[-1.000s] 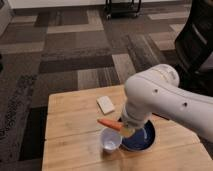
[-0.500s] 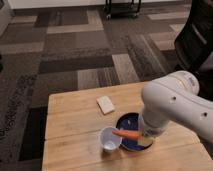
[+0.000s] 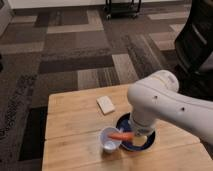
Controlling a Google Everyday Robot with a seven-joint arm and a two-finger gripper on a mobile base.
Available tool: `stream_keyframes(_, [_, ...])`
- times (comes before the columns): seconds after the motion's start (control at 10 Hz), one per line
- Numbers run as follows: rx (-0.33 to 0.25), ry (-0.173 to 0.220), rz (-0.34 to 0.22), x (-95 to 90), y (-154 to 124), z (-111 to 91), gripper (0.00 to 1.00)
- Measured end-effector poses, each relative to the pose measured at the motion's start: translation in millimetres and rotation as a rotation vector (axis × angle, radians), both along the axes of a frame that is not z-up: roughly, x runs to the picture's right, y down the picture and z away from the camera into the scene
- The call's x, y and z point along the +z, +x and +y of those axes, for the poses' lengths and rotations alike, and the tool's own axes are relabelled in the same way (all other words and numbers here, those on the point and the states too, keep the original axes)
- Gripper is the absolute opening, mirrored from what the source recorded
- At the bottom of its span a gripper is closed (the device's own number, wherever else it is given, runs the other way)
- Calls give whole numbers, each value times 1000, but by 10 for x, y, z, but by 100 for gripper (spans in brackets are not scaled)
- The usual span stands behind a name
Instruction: Place the pepper in the ceramic cup
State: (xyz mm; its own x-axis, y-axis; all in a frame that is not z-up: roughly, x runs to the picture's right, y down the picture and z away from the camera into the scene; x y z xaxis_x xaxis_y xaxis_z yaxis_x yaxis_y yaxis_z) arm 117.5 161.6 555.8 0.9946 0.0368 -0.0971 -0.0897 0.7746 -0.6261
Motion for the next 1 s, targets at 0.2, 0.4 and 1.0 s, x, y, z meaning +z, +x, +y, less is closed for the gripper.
stream_keyframes(0.2, [-33,24,-17,12,-210,-116,20])
stream_keyframes(0.4, [-43,45,-65,17,-481,-157,20])
stream_keyframes(1.0, [16,18,-183,127,-845,35,20])
